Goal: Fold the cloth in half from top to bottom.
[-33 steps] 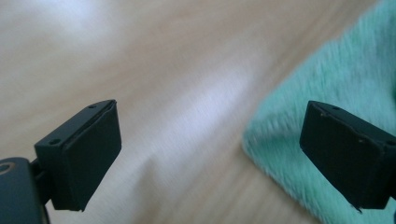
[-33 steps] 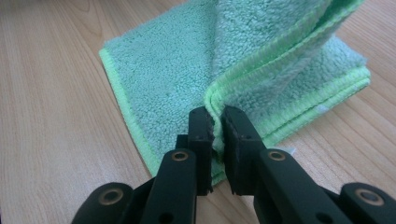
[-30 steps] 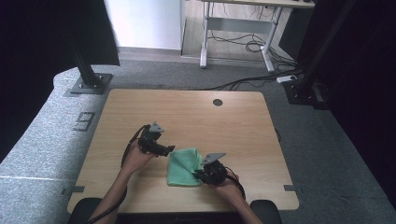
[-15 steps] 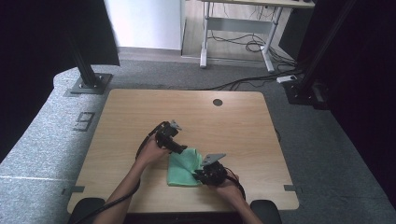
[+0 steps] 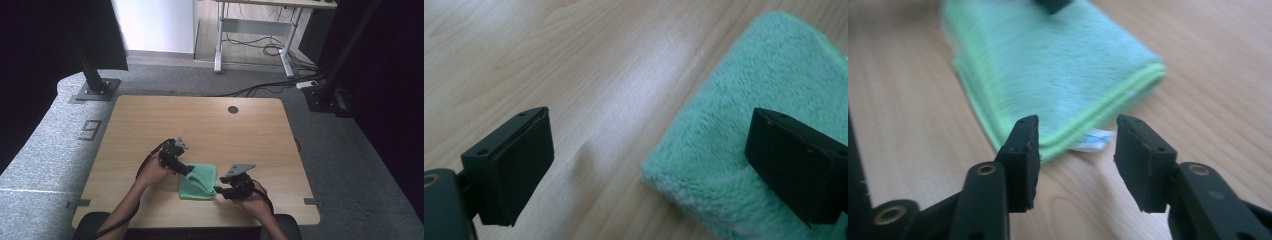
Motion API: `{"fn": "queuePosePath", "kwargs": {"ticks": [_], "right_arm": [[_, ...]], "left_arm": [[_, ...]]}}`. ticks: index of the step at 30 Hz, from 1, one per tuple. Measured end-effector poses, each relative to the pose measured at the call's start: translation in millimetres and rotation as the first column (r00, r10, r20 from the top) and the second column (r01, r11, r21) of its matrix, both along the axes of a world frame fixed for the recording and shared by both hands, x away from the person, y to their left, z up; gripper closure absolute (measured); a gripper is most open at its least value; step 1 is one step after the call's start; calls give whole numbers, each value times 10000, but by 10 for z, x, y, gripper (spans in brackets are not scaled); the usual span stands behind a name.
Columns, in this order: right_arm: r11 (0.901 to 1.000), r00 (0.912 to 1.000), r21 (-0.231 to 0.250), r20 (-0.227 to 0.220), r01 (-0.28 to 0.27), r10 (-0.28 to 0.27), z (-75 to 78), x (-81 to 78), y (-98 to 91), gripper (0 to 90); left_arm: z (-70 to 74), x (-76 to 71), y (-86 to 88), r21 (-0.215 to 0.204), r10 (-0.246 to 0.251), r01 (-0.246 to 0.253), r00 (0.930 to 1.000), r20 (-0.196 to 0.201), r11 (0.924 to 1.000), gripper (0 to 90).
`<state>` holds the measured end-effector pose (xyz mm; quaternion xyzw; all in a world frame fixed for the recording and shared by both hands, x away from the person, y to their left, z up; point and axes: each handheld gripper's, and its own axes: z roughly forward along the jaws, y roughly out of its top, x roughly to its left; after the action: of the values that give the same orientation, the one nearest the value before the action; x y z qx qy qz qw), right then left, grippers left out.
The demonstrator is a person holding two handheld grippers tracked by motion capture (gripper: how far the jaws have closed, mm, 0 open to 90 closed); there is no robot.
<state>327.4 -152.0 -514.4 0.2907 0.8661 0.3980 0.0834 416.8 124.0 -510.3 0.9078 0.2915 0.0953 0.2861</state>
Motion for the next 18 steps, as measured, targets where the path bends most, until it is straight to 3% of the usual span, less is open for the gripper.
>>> {"fn": "queuePosePath", "kwargs": {"ticks": [5,10,15,18], "right_arm": [[9988,9989,152,80,456,-457,25,78,-30,443],[9985,9984,79,139,545,-546,-15,162,129,371],[9986,9986,-149,145,512,-510,-99,199,301,321],[9964,9987,-678,123,511,-503,-157,165,349,302]], "left_arm": [[44,-167,29,-105,-104,105,9998,156,9999,58],[85,-399,70,-121,-241,245,9991,354,9996,56],[6,-547,176,-41,190,-188,9985,513,9998,56],[-75,-612,230,-193,473,-464,9978,460,9987,58]]}}
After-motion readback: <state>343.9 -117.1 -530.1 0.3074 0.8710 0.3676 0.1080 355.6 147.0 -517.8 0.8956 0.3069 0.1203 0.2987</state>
